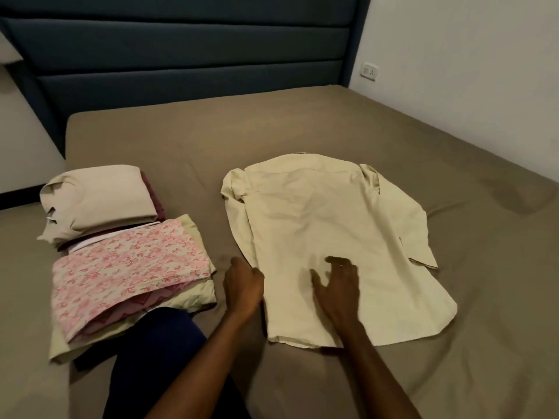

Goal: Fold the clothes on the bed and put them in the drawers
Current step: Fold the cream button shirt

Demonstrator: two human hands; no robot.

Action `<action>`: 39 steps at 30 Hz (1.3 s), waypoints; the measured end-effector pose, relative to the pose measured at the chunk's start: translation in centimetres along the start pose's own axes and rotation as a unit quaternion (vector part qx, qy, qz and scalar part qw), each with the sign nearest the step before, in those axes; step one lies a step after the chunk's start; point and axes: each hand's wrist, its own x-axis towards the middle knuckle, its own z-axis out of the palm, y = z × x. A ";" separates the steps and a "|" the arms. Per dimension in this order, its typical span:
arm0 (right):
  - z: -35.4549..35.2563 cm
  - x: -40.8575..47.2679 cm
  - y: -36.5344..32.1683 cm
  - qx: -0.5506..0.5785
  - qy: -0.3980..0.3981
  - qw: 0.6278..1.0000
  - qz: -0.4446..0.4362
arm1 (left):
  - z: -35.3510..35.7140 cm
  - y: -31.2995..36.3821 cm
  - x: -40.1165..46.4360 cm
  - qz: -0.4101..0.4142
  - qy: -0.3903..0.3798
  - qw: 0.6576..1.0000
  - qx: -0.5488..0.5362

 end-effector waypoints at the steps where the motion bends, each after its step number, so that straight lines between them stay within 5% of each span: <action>1: 1.3 -0.4 -2.1 0.017 -0.026 0.999 -0.029 | 0.4 0.1 2.1 -0.019 -0.003 1.000 -0.013; 9: 6.1 -1.3 -9.9 -0.109 -0.188 0.973 -0.075 | 3.2 -0.7 16.6 -0.184 -0.070 0.962 -0.191; 13: 6.0 0.8 -8.9 0.074 -0.195 0.978 0.017 | -1.4 2.1 18.9 -0.204 -0.143 0.907 -0.340; 16: 5.5 1.8 -8.1 0.213 -0.163 0.957 0.107 | -6.0 3.2 21.3 -0.163 -0.086 0.911 -0.368; 19: 5.2 1.6 -7.1 0.174 -0.089 0.973 0.122 | -11.6 3.0 23.6 -0.025 0.023 0.969 -0.245; 24: 5.8 0.2 -8.3 0.045 -0.200 0.976 0.069 | -18.0 3.0 27.5 0.139 0.114 0.984 0.005; 29: 8.3 -2.5 -10.5 -0.065 -0.205 0.976 -0.023 | -20.6 3.3 31.5 -0.057 0.130 0.985 -0.102; 36: 7.8 -4.2 -13.0 -0.190 -0.176 0.964 -0.056 | -20.6 1.9 34.0 -0.091 0.004 0.995 -0.041; 39: 7.8 -3.9 -12.7 -0.173 -0.160 0.970 -0.055 | -20.6 1.0 34.1 -0.087 0.030 0.995 -0.029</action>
